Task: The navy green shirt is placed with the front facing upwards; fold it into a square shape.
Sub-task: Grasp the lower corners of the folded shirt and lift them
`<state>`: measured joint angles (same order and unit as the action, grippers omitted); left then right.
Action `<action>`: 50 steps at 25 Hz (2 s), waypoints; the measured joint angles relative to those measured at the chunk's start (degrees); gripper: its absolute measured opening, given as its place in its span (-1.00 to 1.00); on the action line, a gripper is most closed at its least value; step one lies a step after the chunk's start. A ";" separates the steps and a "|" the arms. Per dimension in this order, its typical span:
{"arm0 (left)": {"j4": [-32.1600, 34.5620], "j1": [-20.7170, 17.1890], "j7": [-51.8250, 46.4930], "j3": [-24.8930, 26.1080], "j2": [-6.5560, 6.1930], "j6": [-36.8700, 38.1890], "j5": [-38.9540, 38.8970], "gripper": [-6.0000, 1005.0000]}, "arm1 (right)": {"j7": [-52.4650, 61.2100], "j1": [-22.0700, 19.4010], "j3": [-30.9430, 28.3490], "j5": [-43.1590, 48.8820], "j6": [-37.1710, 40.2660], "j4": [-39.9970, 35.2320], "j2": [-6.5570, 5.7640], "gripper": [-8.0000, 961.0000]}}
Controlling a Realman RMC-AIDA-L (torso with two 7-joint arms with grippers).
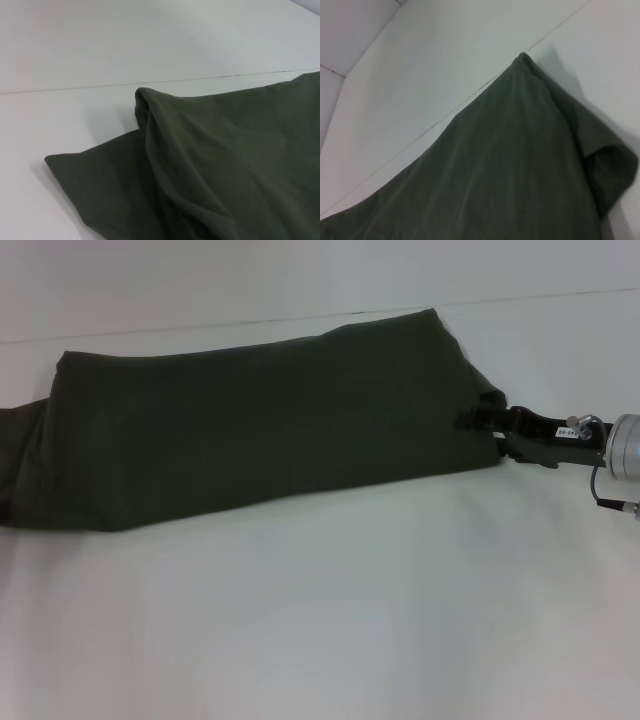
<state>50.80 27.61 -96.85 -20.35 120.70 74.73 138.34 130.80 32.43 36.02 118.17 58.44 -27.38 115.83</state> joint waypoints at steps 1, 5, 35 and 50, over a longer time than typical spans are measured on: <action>0.00 0.00 0.05 0.01 -0.01 0.00 0.00 -0.89 | 0.00 0.00 0.04 -0.02 0.00 0.02 0.00 0.82; 0.00 -0.01 0.08 0.04 -0.03 0.05 0.00 -0.89 | 0.02 0.13 0.11 -0.22 0.34 0.07 0.00 0.82; -0.14 -0.13 0.18 0.36 -0.03 0.47 -0.20 -0.89 | -1.40 -1.27 1.23 -0.26 1.16 -0.01 -0.01 -0.95; 2.36 -4.80 2.01 5.94 0.20 14.18 -4.64 -0.89 | -11.63 -7.75 -0.54 -6.36 12.35 -0.65 -0.39 -0.96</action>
<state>53.15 22.81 -94.85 -14.41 120.90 88.92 133.70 119.17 24.69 35.47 111.81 70.78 -28.03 115.45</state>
